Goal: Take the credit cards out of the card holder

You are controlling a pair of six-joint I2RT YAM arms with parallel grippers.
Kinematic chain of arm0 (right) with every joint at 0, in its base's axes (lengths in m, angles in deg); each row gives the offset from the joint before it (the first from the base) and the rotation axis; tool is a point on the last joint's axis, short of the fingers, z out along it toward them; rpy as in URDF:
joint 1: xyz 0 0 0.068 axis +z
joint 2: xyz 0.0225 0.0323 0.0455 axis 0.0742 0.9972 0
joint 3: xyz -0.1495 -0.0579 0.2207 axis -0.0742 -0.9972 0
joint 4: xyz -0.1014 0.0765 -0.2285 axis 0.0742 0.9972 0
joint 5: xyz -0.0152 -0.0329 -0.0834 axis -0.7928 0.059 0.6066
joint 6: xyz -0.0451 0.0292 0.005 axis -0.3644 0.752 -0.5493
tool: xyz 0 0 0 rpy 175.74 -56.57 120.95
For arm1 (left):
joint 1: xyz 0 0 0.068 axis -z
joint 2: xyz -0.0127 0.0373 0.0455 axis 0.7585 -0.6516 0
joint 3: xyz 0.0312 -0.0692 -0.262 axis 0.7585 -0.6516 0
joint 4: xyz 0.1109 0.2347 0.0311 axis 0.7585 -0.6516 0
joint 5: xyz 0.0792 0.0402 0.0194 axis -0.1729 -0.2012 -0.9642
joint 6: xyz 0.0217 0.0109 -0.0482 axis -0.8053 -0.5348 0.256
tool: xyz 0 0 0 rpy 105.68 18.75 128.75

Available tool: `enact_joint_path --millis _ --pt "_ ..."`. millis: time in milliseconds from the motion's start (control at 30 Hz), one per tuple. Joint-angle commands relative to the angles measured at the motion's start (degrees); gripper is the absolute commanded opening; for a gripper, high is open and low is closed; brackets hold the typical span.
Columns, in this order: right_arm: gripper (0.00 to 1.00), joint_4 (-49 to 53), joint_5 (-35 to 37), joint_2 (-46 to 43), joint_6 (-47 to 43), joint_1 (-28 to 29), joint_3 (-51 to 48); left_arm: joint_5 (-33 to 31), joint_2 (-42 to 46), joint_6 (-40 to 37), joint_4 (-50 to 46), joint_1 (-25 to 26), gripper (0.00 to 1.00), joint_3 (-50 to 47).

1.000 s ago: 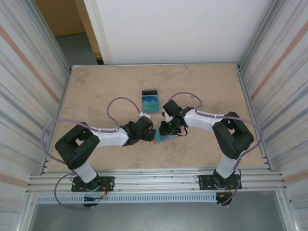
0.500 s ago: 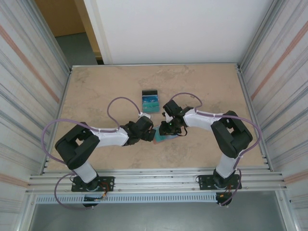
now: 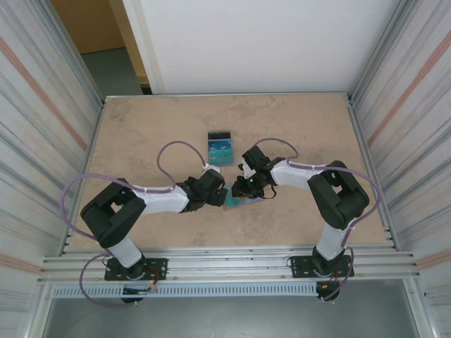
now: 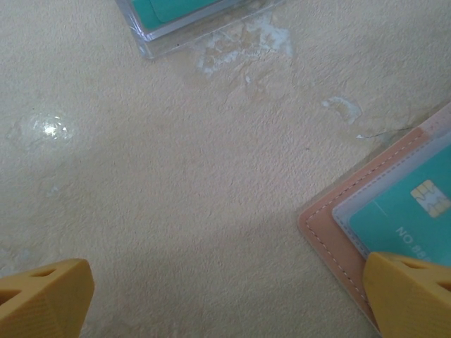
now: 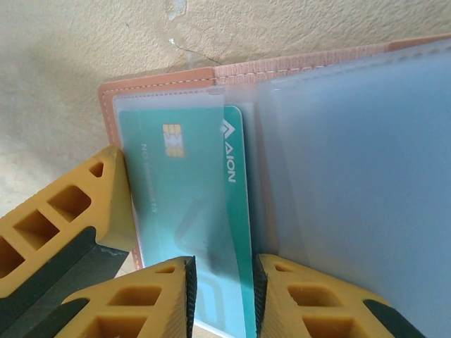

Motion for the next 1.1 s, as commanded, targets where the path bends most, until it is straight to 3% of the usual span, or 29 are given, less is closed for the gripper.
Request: enact_joint_path --millis 0,367,800,1067 --pt "0.28 -4.7 -5.8 -1.0 2.7 -1.4 -2.3 -1.3 -1.0 0.0 -3.5 -0.3 0.99 1.0" --pt "0.22 -19.3 -17.7 -2.6 8.0 -5.7 -9.0 -1.8 -1.2 0.2 -5.2 -0.4 0.99 1.7" --pt "0.09 -25.3 -20.4 -1.5 10.1 -8.4 -12.2 -1.9 -0.9 0.2 -6.2 -0.4 0.99 2.2" --pt "0.06 -26.2 -20.6 -1.8 10.0 -9.8 -13.4 -2.0 -1.6 0.2 -6.8 -0.4 0.99 2.6"
